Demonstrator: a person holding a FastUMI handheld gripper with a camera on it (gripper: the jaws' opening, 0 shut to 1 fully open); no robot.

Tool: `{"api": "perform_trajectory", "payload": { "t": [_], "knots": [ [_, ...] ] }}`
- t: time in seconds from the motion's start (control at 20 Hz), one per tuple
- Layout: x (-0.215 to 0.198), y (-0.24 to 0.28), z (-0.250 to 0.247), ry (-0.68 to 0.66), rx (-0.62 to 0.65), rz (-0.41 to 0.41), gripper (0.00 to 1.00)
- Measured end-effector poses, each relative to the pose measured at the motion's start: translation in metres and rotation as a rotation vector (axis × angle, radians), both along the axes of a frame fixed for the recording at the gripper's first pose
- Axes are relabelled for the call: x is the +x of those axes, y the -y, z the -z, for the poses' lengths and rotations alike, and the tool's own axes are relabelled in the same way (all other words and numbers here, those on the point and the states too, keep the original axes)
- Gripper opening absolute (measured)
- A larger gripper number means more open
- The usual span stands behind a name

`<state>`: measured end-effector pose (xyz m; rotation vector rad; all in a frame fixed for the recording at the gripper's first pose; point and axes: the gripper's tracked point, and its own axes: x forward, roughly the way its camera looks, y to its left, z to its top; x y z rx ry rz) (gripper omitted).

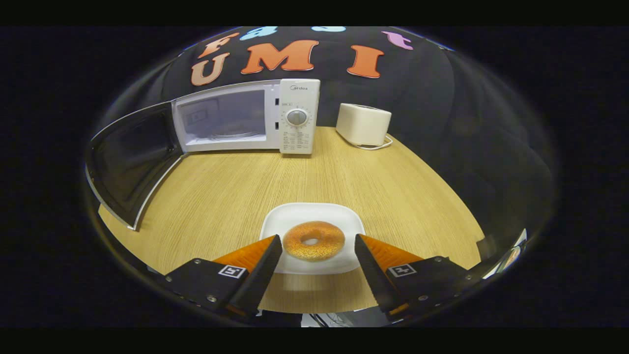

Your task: Open the microwave, put the food inside, and close the microwave door.

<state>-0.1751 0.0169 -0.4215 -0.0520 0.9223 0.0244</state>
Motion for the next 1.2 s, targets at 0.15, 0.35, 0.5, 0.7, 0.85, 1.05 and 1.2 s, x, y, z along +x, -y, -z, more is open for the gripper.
{"api": "perform_trajectory", "payload": {
  "t": [0.15,0.35,0.5,0.7,0.85,1.05,1.2],
  "knots": [
    [0.002,0.001,0.011,-0.014,0.006,-0.013,0.89],
    [0.007,-0.002,0.021,-0.019,0.03,-0.026,0.9],
    [0.001,-0.003,0.036,-0.052,-0.002,-0.041,0.9],
    [0.004,-0.006,0.036,-0.038,0.018,-0.027,0.89],
    [0.006,-0.007,0.03,-0.037,0.027,-0.022,0.76],
    [0.024,-0.015,0.006,0.019,0.041,-0.022,0.69],
    [0.041,-0.033,-0.014,0.062,0.058,-0.04,0.69]
  ]
}}
